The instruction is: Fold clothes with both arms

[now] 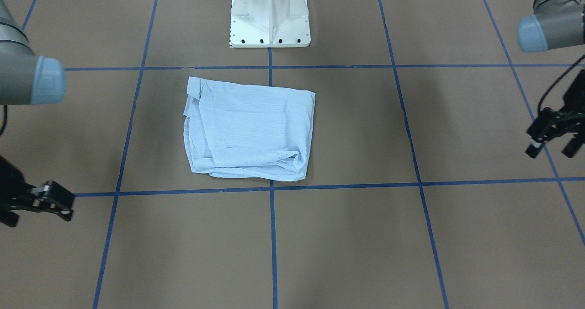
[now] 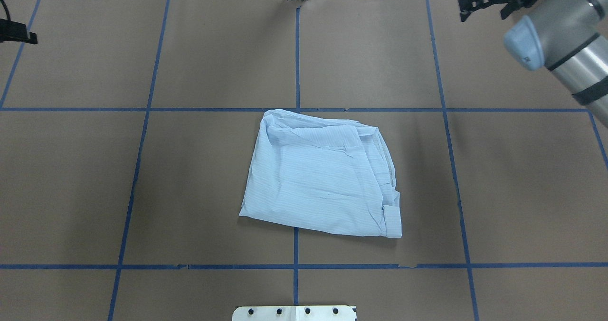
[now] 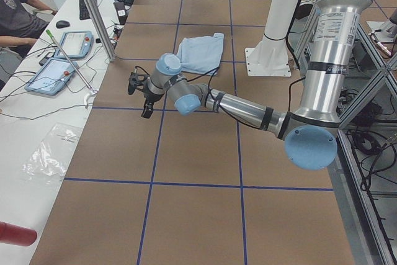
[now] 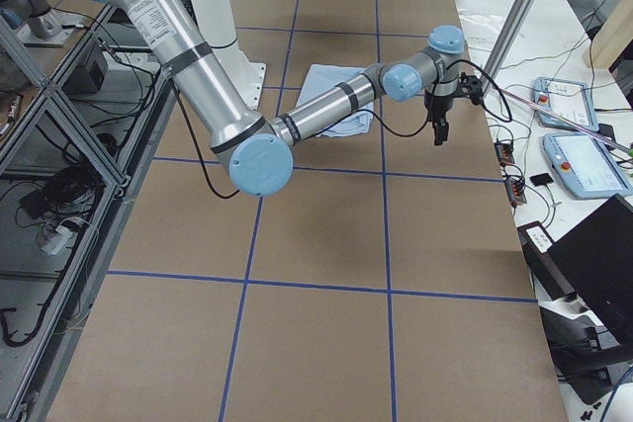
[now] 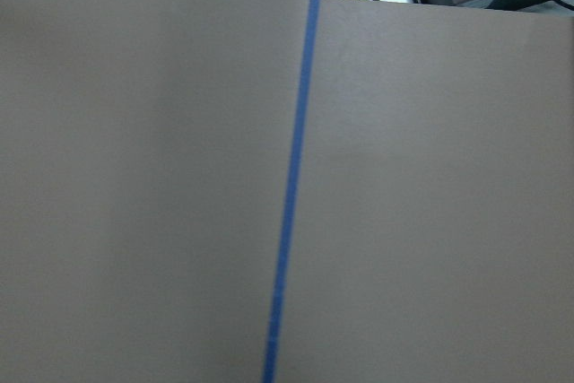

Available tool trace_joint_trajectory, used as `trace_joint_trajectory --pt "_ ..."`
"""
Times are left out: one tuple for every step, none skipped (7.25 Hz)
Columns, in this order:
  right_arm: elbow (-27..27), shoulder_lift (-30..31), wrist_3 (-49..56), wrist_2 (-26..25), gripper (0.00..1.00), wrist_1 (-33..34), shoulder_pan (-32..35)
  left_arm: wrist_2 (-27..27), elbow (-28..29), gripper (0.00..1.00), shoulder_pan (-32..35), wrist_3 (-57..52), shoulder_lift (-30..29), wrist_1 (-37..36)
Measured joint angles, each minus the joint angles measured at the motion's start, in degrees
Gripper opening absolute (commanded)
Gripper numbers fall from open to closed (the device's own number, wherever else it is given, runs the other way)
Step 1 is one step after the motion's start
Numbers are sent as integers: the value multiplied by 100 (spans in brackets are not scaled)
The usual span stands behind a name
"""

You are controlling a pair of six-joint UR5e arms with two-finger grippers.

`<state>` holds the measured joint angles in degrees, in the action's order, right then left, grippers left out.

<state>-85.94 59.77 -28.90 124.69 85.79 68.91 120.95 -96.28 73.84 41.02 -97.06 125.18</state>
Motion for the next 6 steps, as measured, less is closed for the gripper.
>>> trace_joint_trajectory --pt "-144 467 614 20 100 -50 227 80 290 100 314 -1248 20 -62" --pt "-251 799 992 14 100 -91 355 112 577 100 598 -2419 42 -68" --pt "-288 1001 1167 -8 100 -107 434 121 821 100 836 -3280 66 -52" --pt "-289 1111 1215 -37 100 -112 476 82 998 100 959 -3685 81 -33" --pt "-291 1214 1203 -53 100 -112 492 18 1107 100 1010 -3839 95 -44" --pt "-274 1383 1192 -68 100 -109 500 -21 1150 100 1043 -3903 151 -81"
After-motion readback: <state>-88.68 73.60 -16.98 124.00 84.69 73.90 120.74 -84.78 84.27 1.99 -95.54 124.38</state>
